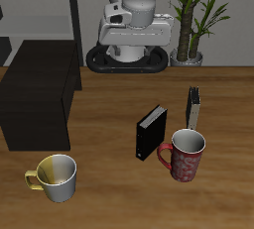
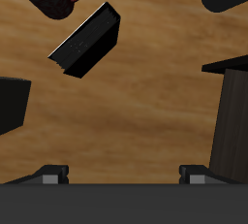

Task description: Yellow book upright top shelf and black book top region shelf and red mug top shelf

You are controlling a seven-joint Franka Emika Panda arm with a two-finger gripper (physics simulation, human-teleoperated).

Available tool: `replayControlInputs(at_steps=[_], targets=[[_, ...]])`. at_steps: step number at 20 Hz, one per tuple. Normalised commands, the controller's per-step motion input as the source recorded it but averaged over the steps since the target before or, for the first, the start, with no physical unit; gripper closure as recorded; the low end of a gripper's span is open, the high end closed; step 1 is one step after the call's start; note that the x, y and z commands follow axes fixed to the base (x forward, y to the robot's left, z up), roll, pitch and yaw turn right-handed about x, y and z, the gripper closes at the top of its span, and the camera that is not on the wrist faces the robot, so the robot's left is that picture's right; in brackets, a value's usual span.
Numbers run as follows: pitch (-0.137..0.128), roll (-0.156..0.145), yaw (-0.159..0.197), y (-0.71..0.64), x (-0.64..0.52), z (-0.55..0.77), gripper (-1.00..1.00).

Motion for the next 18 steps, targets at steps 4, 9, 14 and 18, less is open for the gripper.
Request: replayControlInputs(at_steps=[4, 9, 14, 18], targets=[[-0.009, -0.021, -0.055, 0.12, -0.06, -0.1, -1.0], [-0.044, -0.023, -0.041, 0.36, -0.1, -0.05, -1.0], [-0.044, -0.02, -0.04, 0.6, -0.02, -0.1, -1.0], [0.03, 0.024, -0.055, 0.5, 0.08, -0.19, -1.0]])
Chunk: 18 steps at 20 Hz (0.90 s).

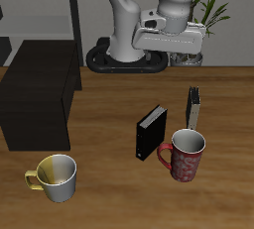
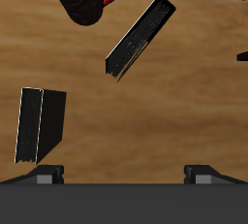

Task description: Yellow book upright top shelf and black book top region shelf and red mug top shelf

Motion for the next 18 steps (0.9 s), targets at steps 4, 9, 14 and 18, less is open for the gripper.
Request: replayControlInputs(at_steps=[4, 9, 14, 18], targets=[[-0.036, 0.02, 0.042, 0.67, 0.07, -0.23, -1.0], [0.002, 0.077, 0.007, 0.48, 0.09, -0.18, -1.0], [0.011, 0.029, -0.01, 0.38, 0.09, -0.29, -1.0], [-0.007, 0.026, -0.018, 0.14, 0.04, -0.22, -1.0]])
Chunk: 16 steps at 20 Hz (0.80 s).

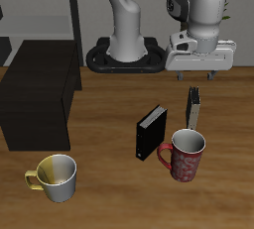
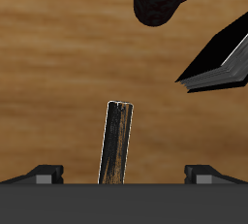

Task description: Yellow book upright top shelf and black book top region shelf and red mug top shelf

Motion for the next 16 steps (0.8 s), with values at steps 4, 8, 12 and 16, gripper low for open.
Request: replayControlInputs(at_steps=[4, 8, 12, 16], targets=[[-0.131, -0.044, 0.036, 0.08, -0.08, -0.21, -1.0], [0.009, 0.001, -0.04, -0.12, 0.18, -0.3, -1.0], [0.006, -0.009, -0.009, -0.11, 0.08, -0.26, -1.0], [0.047, 0.009, -0.007, 0.09, 0.03, -0.42, -1.0]])
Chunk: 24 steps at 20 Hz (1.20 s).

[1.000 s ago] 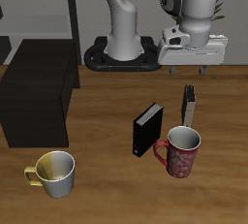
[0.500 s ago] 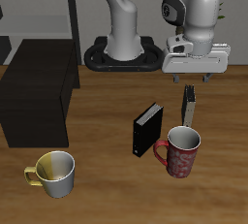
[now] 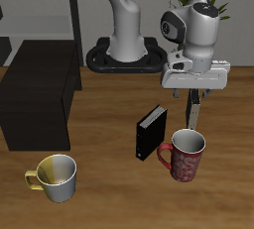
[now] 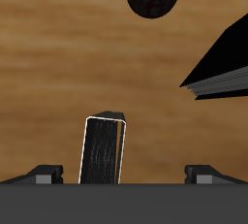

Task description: Yellow book upright top shelf and black book top region shelf and red mug top shelf

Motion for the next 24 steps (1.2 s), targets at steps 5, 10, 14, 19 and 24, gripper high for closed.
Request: replayControlInputs(at_steps=[5, 10, 14, 19, 24], targets=[[0.037, 0.027, 0.014, 0.11, 0.02, -0.25, -1.0], [0.051, 0.017, -0.005, 0.04, 0.06, -0.23, 1.0], [0.021, -0.01, -0.017, -0.08, 0.09, -0.08, 1.0], [0.075, 0.038, -0.012, -0.04, -0.03, -0.06, 1.0], [-0.084, 0.009, 0.053, -0.43, -0.34, 0.81, 1.0]])
